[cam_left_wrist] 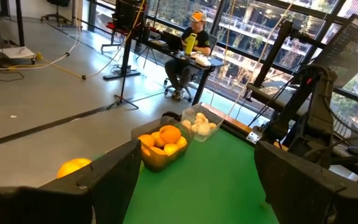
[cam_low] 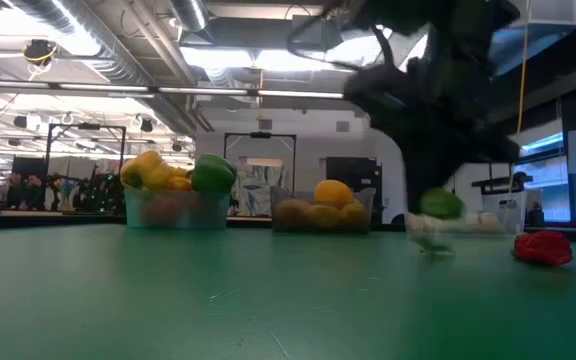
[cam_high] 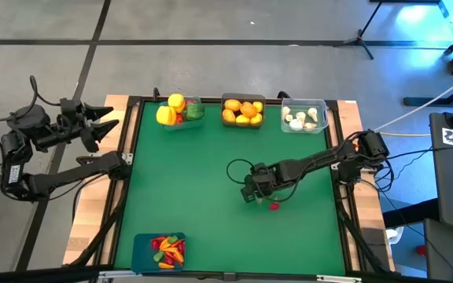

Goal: Sort produce into baskets
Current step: Put the green chili pepper into the dark blue bin

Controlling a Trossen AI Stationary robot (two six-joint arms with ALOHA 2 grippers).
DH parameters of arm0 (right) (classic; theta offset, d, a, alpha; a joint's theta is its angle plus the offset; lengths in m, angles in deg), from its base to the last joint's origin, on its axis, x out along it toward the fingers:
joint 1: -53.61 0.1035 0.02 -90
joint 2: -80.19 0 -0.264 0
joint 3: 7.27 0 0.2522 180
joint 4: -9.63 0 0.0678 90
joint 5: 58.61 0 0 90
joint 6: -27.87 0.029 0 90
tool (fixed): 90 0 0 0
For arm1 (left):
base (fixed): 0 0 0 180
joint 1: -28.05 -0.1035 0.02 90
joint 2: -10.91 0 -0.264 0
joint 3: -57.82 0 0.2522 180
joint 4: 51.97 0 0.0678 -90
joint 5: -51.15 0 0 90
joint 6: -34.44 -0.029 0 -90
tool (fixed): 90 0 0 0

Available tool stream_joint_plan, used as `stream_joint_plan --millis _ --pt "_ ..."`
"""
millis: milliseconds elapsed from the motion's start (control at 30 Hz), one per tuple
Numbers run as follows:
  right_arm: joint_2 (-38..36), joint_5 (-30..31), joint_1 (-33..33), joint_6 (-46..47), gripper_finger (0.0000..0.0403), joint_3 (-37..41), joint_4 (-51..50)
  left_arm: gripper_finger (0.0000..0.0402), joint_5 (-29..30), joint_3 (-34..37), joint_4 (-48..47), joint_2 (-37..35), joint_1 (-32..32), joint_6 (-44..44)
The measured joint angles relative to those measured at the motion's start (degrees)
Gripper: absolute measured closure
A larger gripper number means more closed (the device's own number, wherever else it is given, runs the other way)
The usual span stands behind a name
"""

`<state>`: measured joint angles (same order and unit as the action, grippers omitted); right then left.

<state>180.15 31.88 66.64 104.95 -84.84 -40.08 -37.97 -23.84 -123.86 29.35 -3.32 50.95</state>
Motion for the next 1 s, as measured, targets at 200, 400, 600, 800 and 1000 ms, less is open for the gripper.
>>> stream_joint_plan --millis 200,400,600,800,1000 --pt "-0.04 3.94 0.07 -1.29 0.0401 -6.59 -0.14 0.0093 0.0 0.0 0.0 0.0 0.0 0.0" --pt "0.36 8.89 0.15 -5.12 0.0402 -14.16 5.0 0.0093 -0.01 0.0 0.0 0.0 0.0 0.02" --pt "5.84 10.37 1.41 -17.62 0.0402 -20.59 24.25 0.0093 0.0 0.0 0.0 0.04 0.0 0.0" --pt "16.5 4.45 2.38 -27.31 0.0402 -33.39 26.51 0.0093 1.03 0.0 0.0 0.07 0.0 -0.33" --pt "28.76 -5.2 3.3 -36.22 0.0402 -48.02 26.89 0.0093 1.2 0.0 -0.01 0.04 0.0 0.12"
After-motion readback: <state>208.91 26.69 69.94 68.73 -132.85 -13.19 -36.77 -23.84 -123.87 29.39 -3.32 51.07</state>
